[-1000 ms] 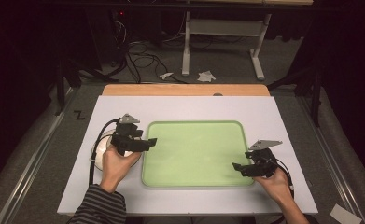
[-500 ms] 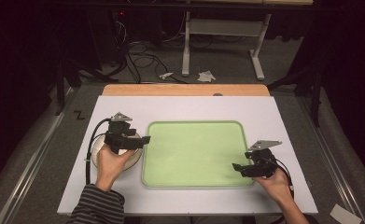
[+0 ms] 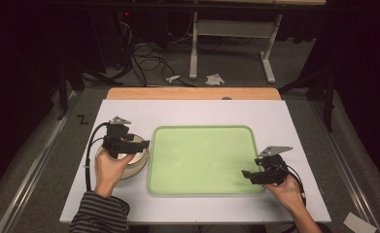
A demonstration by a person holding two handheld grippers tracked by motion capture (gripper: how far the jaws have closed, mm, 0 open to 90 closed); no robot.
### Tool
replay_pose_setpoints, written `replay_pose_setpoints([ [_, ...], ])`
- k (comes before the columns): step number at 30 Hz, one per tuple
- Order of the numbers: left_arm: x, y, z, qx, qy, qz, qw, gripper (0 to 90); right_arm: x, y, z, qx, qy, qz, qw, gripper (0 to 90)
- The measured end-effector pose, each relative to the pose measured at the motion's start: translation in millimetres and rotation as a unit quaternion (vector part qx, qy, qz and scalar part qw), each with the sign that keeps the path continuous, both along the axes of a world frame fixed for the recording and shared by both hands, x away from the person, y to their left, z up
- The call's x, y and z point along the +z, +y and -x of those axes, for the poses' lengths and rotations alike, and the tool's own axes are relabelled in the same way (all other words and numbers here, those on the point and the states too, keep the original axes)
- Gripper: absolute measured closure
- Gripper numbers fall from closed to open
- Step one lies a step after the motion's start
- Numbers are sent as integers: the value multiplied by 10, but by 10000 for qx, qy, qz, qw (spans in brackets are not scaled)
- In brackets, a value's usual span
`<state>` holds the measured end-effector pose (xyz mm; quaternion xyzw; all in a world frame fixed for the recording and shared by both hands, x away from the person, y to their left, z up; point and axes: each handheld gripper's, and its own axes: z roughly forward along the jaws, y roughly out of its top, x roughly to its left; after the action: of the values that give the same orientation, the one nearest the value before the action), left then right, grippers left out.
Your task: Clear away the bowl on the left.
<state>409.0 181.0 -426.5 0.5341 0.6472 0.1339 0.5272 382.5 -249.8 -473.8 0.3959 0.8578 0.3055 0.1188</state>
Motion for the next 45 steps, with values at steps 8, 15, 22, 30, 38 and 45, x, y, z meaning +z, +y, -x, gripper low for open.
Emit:
replay_pose_setpoints([
  [8, -19, 167, -29, 245, 83, 21, 9997, 311, -5, 3, 2, 38, -9, 25, 10000, 297],
  [15, -39, 251, -50, 425, 107, -31, 9990, 312, -2, 0, -2, 43, -19, 34, 10000, 296],
  [22, -68, 399, -77, 654, 144, -26, 9978, 308, -1, 3, 7, 33, -30, 22, 10000, 296],
  [30, -113, 547, -112, 1008, 228, -99, 9946, 321, -6, 13, 5, 34, -48, 76, 10000, 294],
  [38, -212, 648, -154, 1224, 393, -206, 9915, 326, -7, 23, 14, 27, -47, 88, 9999, 294],
  [45, -347, 699, -214, 1312, 705, -296, 9884, 356, -12, 25, 13, 47, -22, 98, 9999, 296],
])
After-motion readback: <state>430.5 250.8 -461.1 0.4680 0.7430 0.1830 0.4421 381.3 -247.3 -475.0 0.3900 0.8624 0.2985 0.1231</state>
